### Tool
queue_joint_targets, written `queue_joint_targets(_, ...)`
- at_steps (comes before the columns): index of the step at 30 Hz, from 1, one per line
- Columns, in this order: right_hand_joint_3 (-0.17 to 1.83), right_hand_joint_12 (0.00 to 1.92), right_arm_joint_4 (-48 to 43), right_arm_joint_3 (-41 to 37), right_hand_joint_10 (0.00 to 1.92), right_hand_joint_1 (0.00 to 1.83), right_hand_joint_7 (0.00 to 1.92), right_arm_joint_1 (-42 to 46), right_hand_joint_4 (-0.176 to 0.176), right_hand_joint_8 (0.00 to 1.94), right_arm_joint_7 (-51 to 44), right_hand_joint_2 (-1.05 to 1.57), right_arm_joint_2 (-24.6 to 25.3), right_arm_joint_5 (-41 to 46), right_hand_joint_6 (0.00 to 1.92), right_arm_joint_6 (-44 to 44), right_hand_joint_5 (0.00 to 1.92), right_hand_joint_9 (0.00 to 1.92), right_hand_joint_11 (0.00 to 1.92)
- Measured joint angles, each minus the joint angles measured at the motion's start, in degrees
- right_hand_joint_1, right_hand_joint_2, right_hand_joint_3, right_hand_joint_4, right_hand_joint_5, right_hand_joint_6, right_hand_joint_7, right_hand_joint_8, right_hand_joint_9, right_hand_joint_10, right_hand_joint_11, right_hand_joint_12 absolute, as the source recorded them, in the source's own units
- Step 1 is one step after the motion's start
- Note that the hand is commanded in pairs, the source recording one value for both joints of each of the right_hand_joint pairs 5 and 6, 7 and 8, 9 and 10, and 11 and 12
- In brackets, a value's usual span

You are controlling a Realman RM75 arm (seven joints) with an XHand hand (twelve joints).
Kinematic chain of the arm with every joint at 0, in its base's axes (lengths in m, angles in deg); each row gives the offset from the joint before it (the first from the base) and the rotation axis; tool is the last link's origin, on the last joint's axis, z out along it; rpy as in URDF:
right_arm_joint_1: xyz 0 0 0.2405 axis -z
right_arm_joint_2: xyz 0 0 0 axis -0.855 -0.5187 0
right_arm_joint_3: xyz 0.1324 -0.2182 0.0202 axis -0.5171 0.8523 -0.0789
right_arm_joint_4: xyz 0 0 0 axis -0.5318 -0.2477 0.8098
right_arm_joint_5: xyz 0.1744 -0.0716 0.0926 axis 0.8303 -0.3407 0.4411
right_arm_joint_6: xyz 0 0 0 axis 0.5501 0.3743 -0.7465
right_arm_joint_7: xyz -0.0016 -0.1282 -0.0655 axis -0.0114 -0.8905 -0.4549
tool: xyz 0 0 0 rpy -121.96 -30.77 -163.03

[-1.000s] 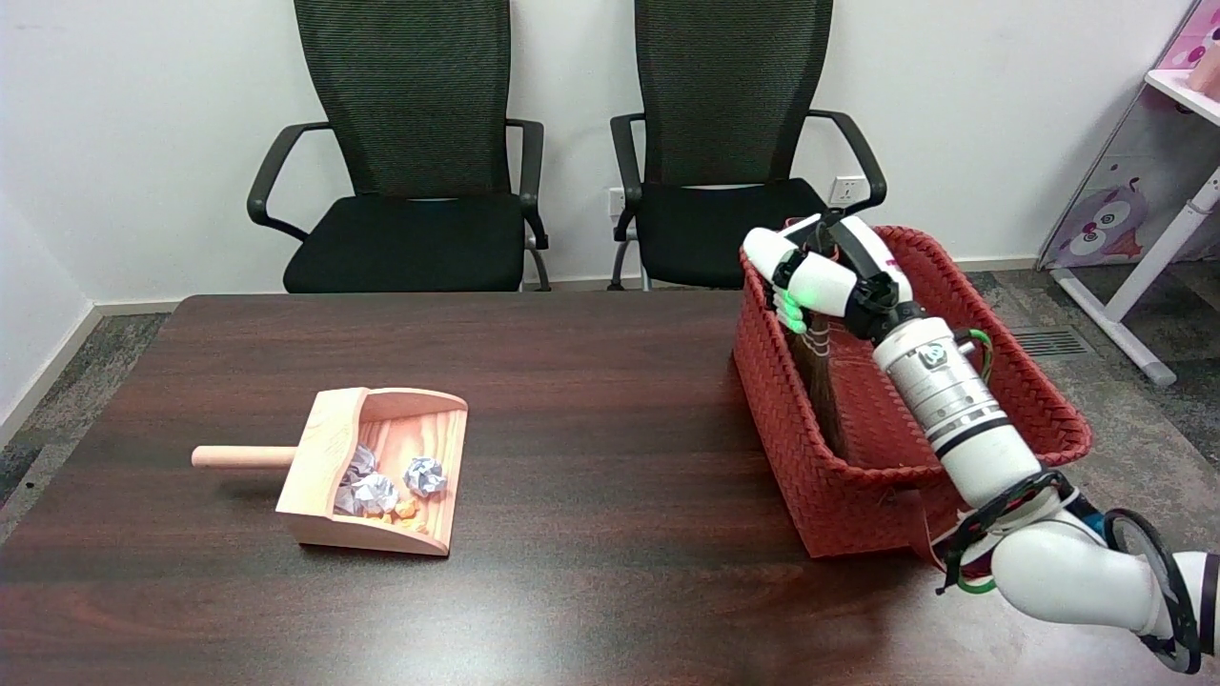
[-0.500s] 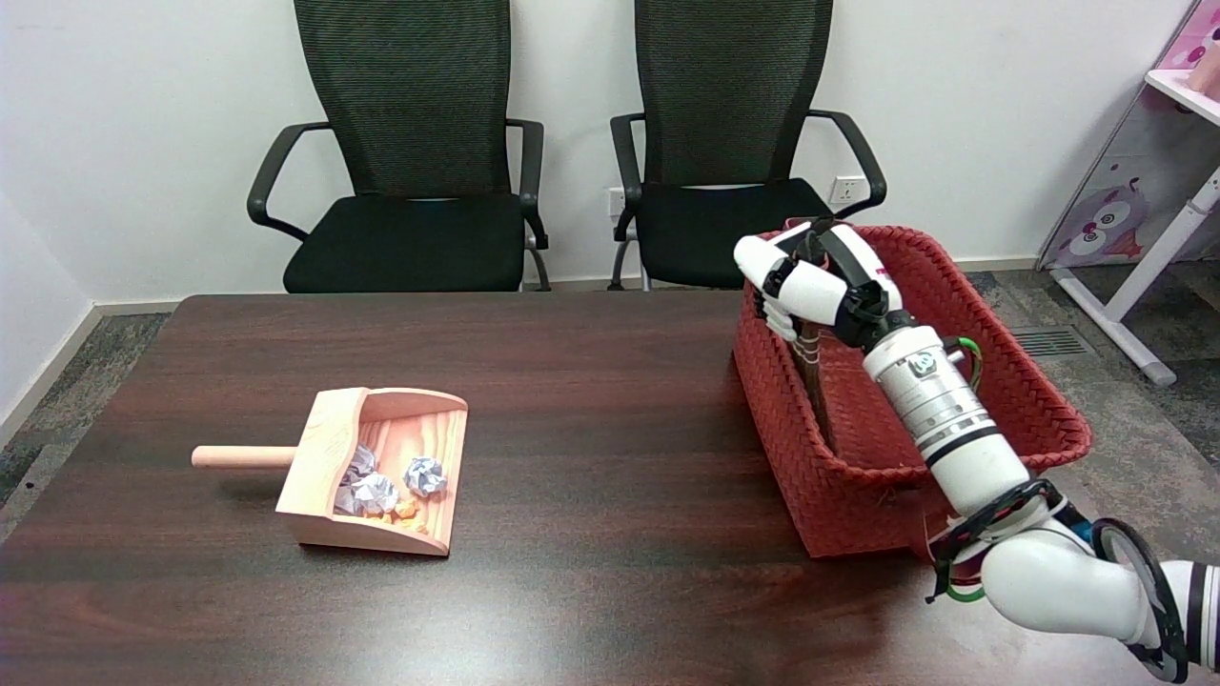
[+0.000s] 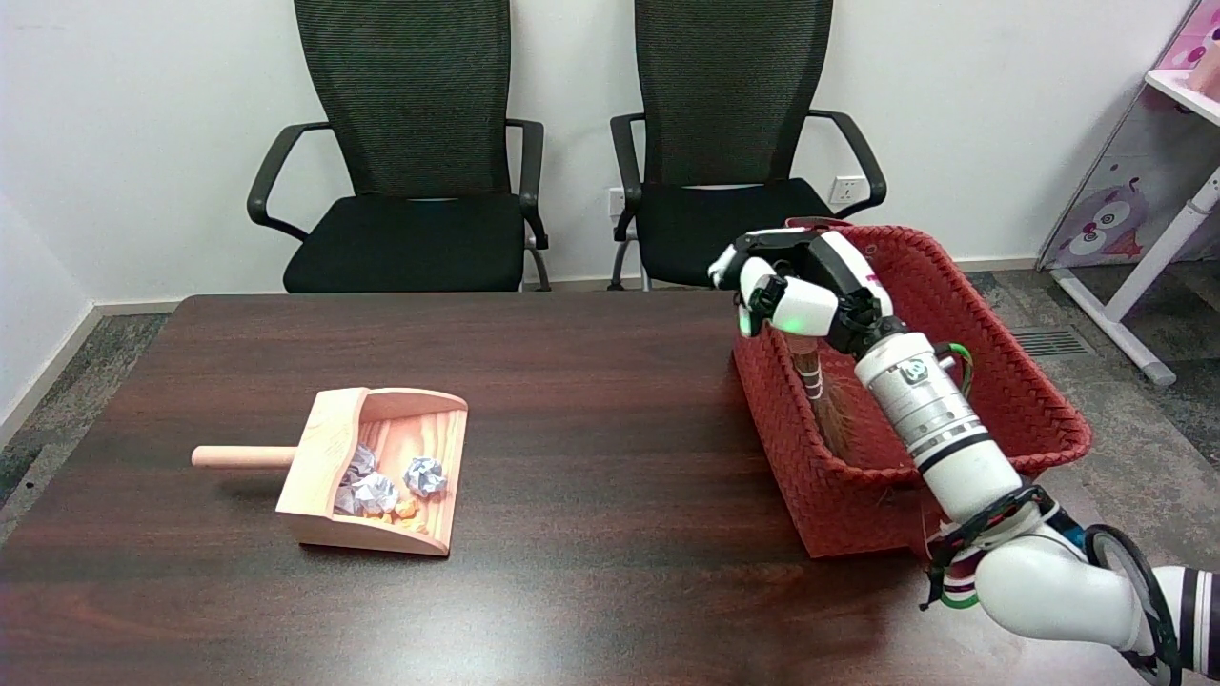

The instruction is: Place the broom in the basket.

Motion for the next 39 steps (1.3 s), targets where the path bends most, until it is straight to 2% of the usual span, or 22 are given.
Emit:
queue_joint_targets(1, 1.42, 1.26, 0.0, 0.03, 0.73, 0.83, 0.93, -0.03, -0.125, 0.93, 0.01, 0.58, 0.03, -0.07, 0.93, 0.0, 0.93, 0.73, 1.26)
queue_joint_targets(11, 1.44, 1.12, 0.01, 0.15, 0.66, 0.83, 0.85, -0.36, -0.175, 0.85, 0.12, 0.56, 0.23, -0.85, 0.85, 0.39, 0.85, 0.66, 1.12)
queue_joint_targets(20, 1.45, 1.04, 0.81, -0.01, 0.65, 0.82, 0.79, -0.8, -0.176, 0.79, 0.14, 0.51, 0.27, -1.74, 0.79, 2.27, 0.79, 0.65, 1.04)
queue_joint_targets(31, 1.24, 0.92, 2.26, -0.27, 0.59, 0.79, 0.62, -1.28, -0.176, 0.62, -0.03, 0.49, 0.26, -2.78, 0.62, 6.26, 0.62, 0.59, 0.92)
queue_joint_targets(39, 1.13, 0.92, 2.4, -0.84, 0.59, 0.79, 0.64, -1.28, -0.176, 0.64, -0.14, 0.6, 0.1, -3.0, 0.64, 12.44, 0.64, 0.59, 0.92)
